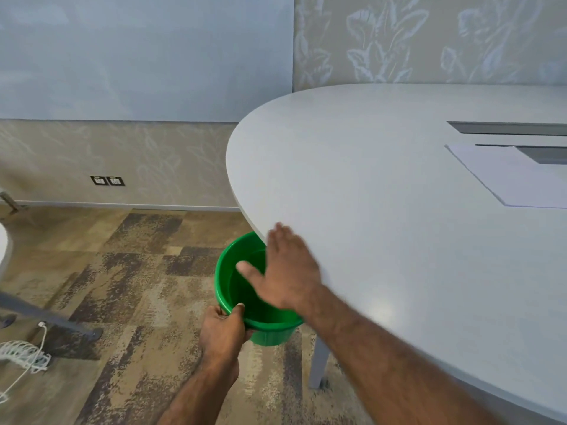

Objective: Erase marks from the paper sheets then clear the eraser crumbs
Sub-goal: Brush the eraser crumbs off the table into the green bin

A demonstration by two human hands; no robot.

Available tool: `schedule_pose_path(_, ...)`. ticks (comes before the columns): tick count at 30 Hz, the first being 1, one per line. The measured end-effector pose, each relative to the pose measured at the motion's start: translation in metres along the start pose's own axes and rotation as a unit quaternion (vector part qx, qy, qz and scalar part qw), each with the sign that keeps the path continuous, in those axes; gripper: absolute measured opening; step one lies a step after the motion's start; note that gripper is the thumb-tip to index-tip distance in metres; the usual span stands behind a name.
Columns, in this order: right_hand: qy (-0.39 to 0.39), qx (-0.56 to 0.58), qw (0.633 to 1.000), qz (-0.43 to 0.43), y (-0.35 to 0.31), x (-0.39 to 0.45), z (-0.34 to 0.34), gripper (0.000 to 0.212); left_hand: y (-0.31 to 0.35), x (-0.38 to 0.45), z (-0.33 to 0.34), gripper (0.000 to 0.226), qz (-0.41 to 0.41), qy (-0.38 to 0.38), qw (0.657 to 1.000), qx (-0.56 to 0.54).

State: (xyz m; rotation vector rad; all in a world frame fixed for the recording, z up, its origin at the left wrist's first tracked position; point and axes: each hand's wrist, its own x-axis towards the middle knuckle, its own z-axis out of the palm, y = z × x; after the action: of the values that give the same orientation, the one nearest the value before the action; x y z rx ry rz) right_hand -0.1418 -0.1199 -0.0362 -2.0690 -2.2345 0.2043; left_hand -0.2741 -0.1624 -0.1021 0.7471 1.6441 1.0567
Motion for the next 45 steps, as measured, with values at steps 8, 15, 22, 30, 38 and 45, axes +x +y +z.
schedule_pose_path(8,0.108,0.04,0.993,0.03,0.033,0.019,-0.022,0.094,0.002,0.003,-0.005,0.005,0.003,0.006,1.0,-0.009)
schedule_pose_path(15,0.018,0.023,0.997,0.074,0.04,0.019,-0.013,0.1,-0.002,0.007,-0.006,0.006,0.001,0.003,1.0,-0.006)
schedule_pose_path(22,0.054,0.086,0.978,-0.181,-0.029,0.007,0.021,0.083,-0.009,0.017,0.001,0.011,-0.002,-0.029,1.0,0.007)
schedule_pose_path(30,0.013,0.118,0.991,-0.053,-0.018,0.021,0.072,0.071,-0.024,0.054,-0.009,0.007,-0.055,0.03,0.998,-0.02)
schedule_pose_path(38,0.052,0.157,0.964,0.21,0.002,0.006,0.123,0.088,-0.033,0.077,-0.003,0.009,-0.066,0.045,0.997,-0.023)
schedule_pose_path(45,-0.104,0.524,0.743,0.403,-0.011,0.014,0.199,0.036,-0.073,0.115,-0.004,0.012,-0.104,0.063,0.992,-0.02)
